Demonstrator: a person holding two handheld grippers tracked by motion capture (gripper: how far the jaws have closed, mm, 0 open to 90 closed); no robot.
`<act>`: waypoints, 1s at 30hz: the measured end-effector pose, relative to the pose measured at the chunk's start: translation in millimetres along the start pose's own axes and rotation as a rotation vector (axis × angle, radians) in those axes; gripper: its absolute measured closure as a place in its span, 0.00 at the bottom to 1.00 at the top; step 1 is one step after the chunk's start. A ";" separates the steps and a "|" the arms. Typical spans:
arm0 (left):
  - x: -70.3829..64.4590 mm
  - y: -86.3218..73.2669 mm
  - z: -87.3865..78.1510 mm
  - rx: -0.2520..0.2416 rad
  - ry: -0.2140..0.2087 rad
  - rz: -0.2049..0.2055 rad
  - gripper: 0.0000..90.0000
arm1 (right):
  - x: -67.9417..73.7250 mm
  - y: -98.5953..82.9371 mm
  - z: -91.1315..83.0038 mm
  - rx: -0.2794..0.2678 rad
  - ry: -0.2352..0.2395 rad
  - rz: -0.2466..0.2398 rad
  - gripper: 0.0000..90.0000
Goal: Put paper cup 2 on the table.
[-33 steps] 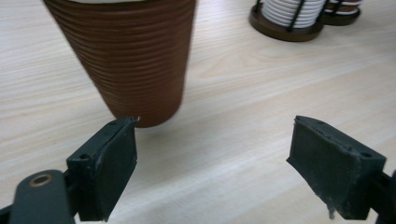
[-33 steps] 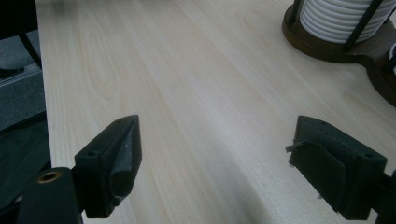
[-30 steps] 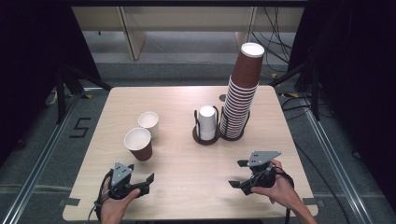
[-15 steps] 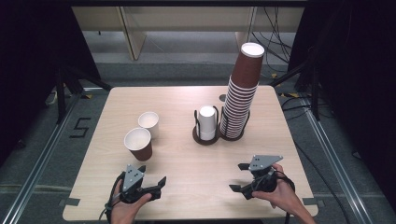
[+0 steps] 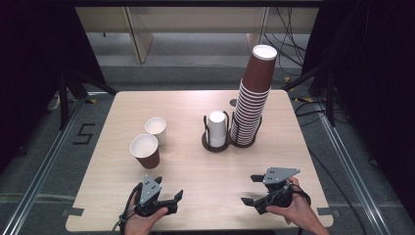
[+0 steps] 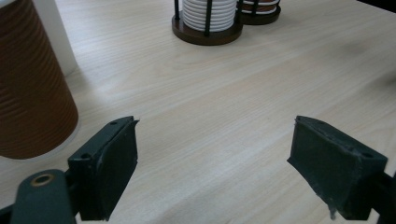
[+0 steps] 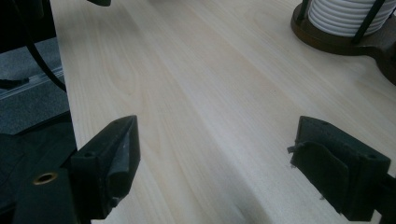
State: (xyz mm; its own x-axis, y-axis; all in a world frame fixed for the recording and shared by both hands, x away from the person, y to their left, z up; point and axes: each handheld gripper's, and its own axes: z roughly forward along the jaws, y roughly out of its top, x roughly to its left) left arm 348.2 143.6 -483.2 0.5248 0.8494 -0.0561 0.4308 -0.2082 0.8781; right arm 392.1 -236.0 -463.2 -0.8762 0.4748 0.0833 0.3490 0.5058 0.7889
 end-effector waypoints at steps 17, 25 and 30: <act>-38.4 -8.1 7.7 -0.005 -0.118 0.092 0.16 | 21.6 -14.5 -0.4 -0.003 0.029 0.009 0.17; -54.0 -17.2 9.8 0.036 -0.158 0.155 0.16 | 30.5 -21.4 1.9 0.013 0.048 0.011 0.18; -56.7 -19.8 15.6 0.062 -0.188 0.200 0.16 | 34.6 -24.1 5.4 0.028 0.053 0.015 0.18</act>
State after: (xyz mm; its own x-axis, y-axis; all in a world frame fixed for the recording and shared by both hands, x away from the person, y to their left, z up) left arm 321.4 92.0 -504.8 0.7285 0.6847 0.0228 0.3460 -0.3963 0.8504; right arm 355.1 -227.9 -482.6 -0.8871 0.4437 0.1276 0.3704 0.5190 0.7703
